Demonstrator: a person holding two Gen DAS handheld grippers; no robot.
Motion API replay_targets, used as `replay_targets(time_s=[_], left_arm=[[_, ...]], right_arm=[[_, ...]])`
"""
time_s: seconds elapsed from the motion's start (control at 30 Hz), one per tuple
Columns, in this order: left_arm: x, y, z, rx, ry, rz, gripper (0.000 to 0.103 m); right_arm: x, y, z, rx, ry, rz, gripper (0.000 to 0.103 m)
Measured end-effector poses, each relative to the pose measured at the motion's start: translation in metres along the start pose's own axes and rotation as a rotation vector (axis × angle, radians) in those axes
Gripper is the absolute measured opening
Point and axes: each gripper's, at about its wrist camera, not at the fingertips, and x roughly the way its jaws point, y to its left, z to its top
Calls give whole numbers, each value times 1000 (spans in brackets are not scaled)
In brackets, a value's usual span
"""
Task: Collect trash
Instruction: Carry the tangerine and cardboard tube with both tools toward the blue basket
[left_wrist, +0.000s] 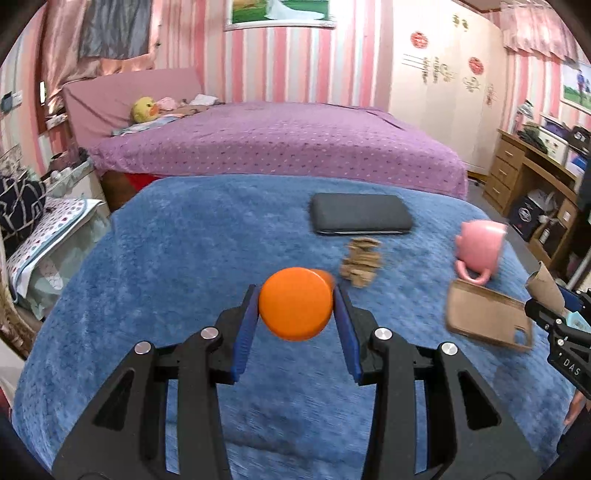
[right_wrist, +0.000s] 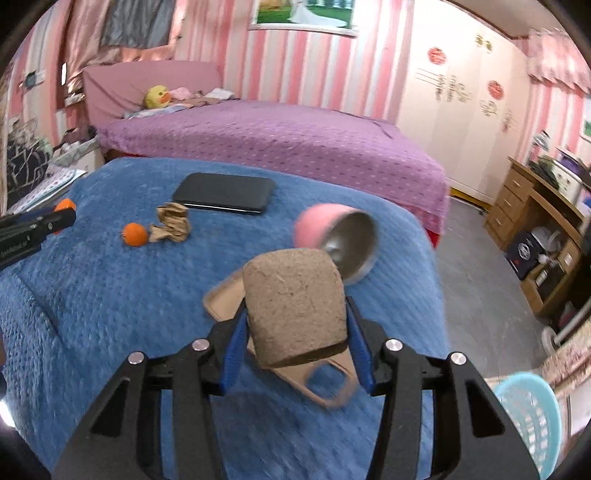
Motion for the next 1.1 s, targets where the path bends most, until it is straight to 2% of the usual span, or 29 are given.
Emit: replay_targets(time_s=[0.27,0.37,0.77,0.9,1.1], left_arm=[[-33,-67,-12,99,-33,-80,40],[-45,-85,-15,97,-40,-113,40],[-49,-134,-26,95,-46,-108,40],[-48,-154,-26,127,-57,-106,40],[-51,-196,-34,156,-52,-170,40]], right_arm=[[-33,-54,-23,94,-25,-68,49],[-38,-68,-31,108,-30,-94,49],[-67,-140,-66,181,-33,-193,49],[-75,-164,-79,196,-27,-241,49],[-86,-206,-97,237,-13,-314,49]])
